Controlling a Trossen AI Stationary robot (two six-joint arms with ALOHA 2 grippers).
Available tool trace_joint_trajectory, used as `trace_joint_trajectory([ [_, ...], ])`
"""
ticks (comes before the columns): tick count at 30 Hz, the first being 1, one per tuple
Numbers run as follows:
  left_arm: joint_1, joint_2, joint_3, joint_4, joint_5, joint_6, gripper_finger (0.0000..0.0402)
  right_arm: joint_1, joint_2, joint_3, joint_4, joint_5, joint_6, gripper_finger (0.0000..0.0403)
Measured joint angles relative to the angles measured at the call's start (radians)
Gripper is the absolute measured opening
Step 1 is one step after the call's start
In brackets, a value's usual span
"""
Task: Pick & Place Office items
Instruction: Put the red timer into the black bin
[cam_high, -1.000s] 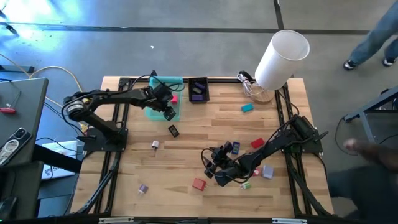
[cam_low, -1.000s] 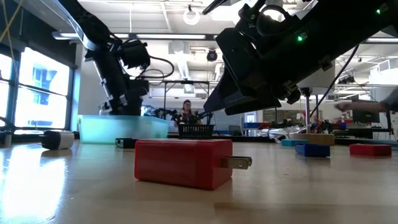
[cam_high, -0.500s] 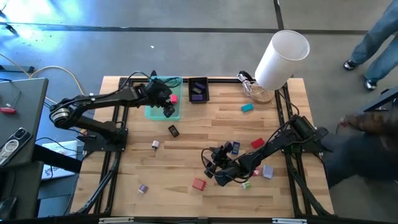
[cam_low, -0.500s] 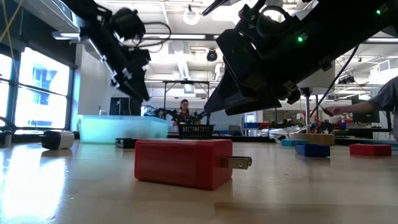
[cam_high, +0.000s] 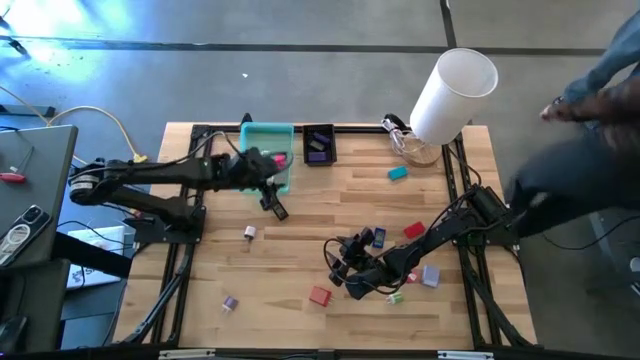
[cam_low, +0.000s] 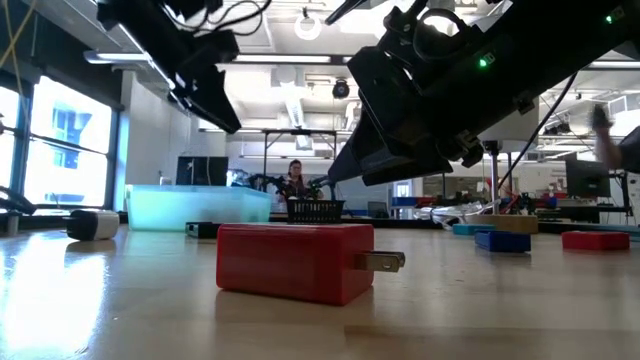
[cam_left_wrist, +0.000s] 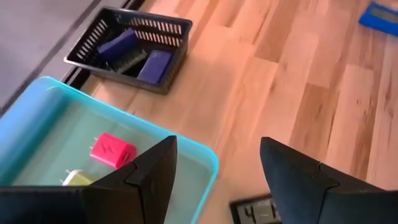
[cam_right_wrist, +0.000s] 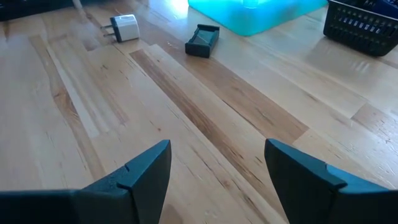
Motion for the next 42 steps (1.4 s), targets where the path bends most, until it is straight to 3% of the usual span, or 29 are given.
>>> trace_joint_trajectory([
  [4, -0.103, -0.001, 0.000, -0.022, -0.089, -0.026, 0.0224, 0.000, 0.000, 0.000, 0.001, -0.002, 0.007, 0.0247],
  [12, -0.261, -0.001, 0.000, -0.017, -0.093, -0.047, 0.0224, 0.000, 0.000, 0.000, 0.002, -0.013, 0.010, 0.0247],
  [22, -0.361, -0.001, 0.000, -0.016, -0.095, -0.045, 0.0224, 0.000, 0.000, 0.000, 0.012, -0.015, -0.007, 0.0247],
  [34, -0.469, -0.001, 0.000, -0.015, -0.073, -0.099, 0.0224, -0.003, 0.000, 0.000, 0.110, -0.020, -0.206, 0.0247],
  [42, -0.508, -0.001, 0.000, -0.015, -0.019, -0.112, 0.0224, -0.005, 0.000, 0.000, 0.290, -0.086, -0.470, 0.0247],
])
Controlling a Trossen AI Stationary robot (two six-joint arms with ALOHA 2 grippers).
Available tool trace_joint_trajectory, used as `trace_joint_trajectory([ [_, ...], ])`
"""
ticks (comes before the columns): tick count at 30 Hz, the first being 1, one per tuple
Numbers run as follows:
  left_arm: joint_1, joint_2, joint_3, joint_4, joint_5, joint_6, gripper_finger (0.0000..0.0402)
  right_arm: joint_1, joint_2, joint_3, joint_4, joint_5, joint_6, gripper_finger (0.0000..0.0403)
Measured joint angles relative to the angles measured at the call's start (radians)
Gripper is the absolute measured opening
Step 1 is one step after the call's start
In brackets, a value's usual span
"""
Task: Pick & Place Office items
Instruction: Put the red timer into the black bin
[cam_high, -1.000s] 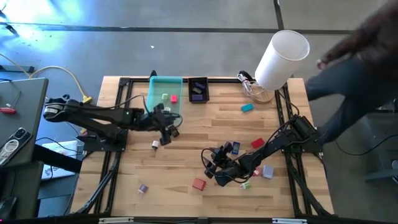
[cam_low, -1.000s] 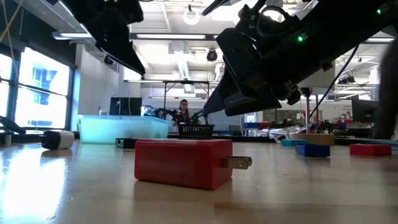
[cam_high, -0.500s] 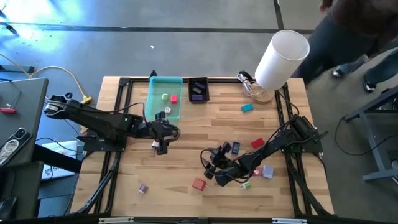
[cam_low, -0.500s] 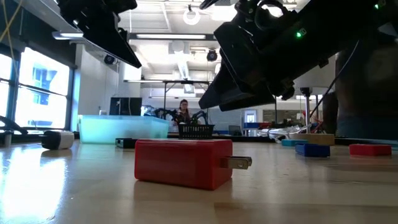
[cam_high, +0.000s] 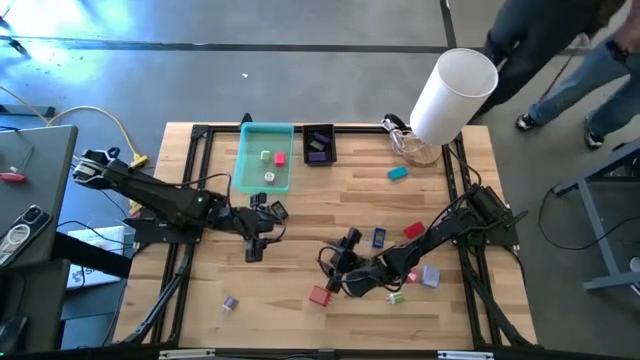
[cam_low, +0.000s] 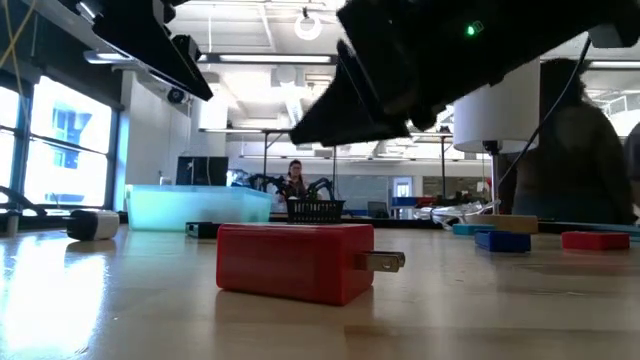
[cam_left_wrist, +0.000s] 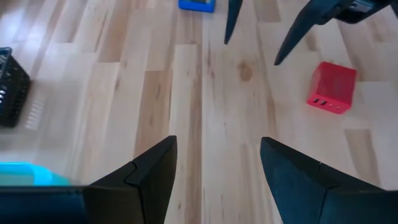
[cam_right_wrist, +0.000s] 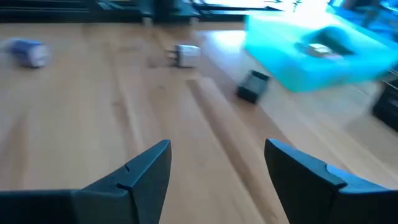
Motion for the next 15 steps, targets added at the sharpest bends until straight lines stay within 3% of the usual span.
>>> trace_joint_trajectory([
  [15, -0.013, 0.000, 0.000, -0.001, 0.005, -0.046, 0.0224, -0.028, 0.000, 0.000, 0.045, -0.075, -0.056, 0.0247],
])
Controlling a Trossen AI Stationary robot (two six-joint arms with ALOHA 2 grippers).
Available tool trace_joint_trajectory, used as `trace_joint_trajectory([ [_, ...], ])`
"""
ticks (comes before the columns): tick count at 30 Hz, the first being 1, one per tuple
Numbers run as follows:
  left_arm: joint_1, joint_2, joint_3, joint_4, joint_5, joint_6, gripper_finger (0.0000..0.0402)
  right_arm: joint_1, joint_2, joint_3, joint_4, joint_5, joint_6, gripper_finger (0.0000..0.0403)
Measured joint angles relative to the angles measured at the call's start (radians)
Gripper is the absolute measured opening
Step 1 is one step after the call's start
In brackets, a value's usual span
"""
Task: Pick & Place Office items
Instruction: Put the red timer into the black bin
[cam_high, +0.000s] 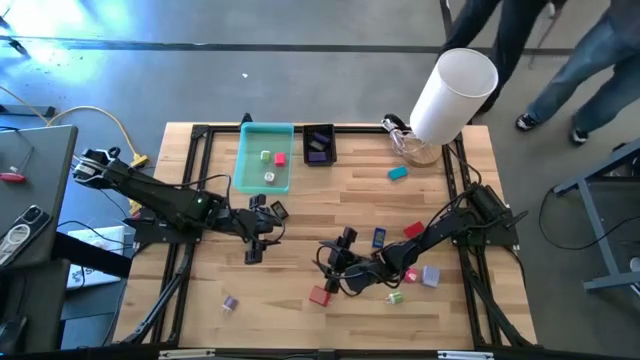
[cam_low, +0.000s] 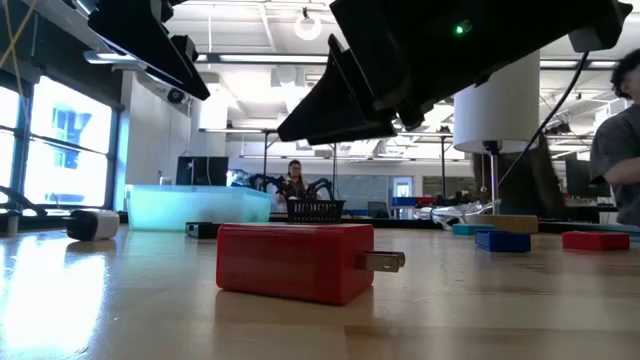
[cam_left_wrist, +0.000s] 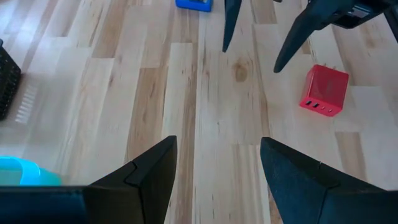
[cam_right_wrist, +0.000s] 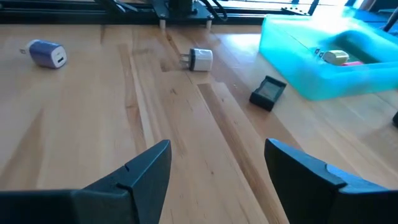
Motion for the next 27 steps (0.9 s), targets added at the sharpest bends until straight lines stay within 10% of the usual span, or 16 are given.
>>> trace_joint_trajectory([
  [27, 0.000, 0.000, 0.000, 0.000, -0.001, -0.001, 0.0224, 0.003, -0.127, 0.001, -0.120, 0.029, -0.127, 0.0247],
])
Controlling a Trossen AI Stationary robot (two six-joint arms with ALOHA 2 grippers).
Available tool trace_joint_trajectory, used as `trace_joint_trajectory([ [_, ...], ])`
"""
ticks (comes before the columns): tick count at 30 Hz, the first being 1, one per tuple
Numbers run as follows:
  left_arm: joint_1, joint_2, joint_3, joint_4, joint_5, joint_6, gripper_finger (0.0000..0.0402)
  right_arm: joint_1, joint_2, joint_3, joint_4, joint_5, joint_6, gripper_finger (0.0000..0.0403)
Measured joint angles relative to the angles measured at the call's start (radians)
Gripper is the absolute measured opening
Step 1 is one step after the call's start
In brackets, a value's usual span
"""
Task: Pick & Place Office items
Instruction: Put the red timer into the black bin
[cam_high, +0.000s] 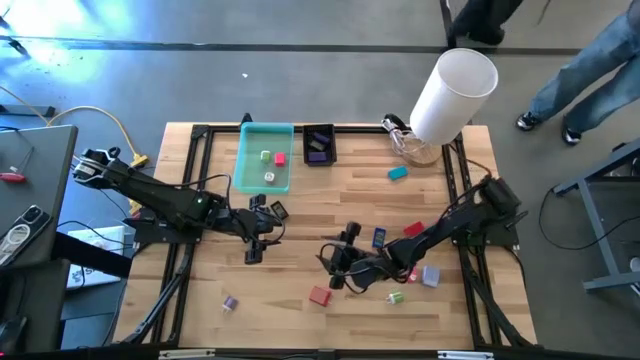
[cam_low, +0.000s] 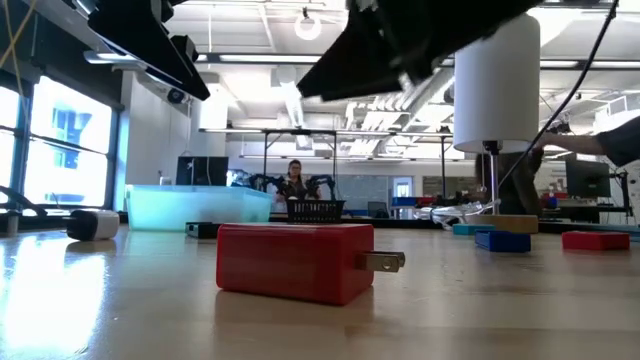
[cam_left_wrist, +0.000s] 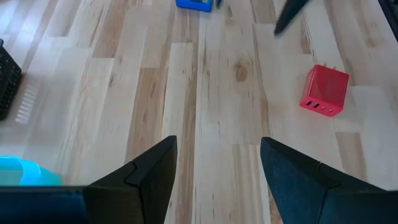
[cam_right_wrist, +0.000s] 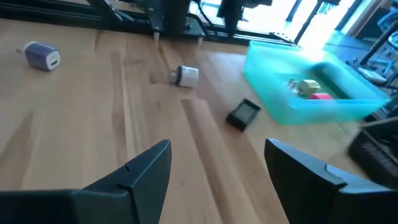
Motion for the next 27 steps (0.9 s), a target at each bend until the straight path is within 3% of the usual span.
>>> trace_joint_trajectory([
  [6, 0.000, 0.000, 0.000, 0.000, 0.052, -0.003, 0.0224, 0.006, -0.192, 0.000, -0.317, -0.071, 0.145, 0.0247],
  [12, 0.000, 0.000, 0.000, 0.000, 0.087, -0.014, 0.0224, -0.002, -0.360, 0.000, -0.628, -0.311, 0.568, 0.0247],
  [18, 0.000, 0.032, 0.000, 0.004, 0.087, -0.022, 0.0224, 0.001, -0.388, 0.000, -0.866, -0.564, 0.855, 0.0247],
  [21, 0.000, 0.060, 0.000, 0.010, 0.087, -0.022, 0.0224, 0.012, -0.377, 0.000, -0.964, -0.584, 0.982, 0.0247],
  [27, 0.000, 0.120, -0.001, 0.057, 0.086, -0.011, 0.0224, 0.001, -0.328, 0.000, -1.100, -0.517, 1.232, 0.0247],
])
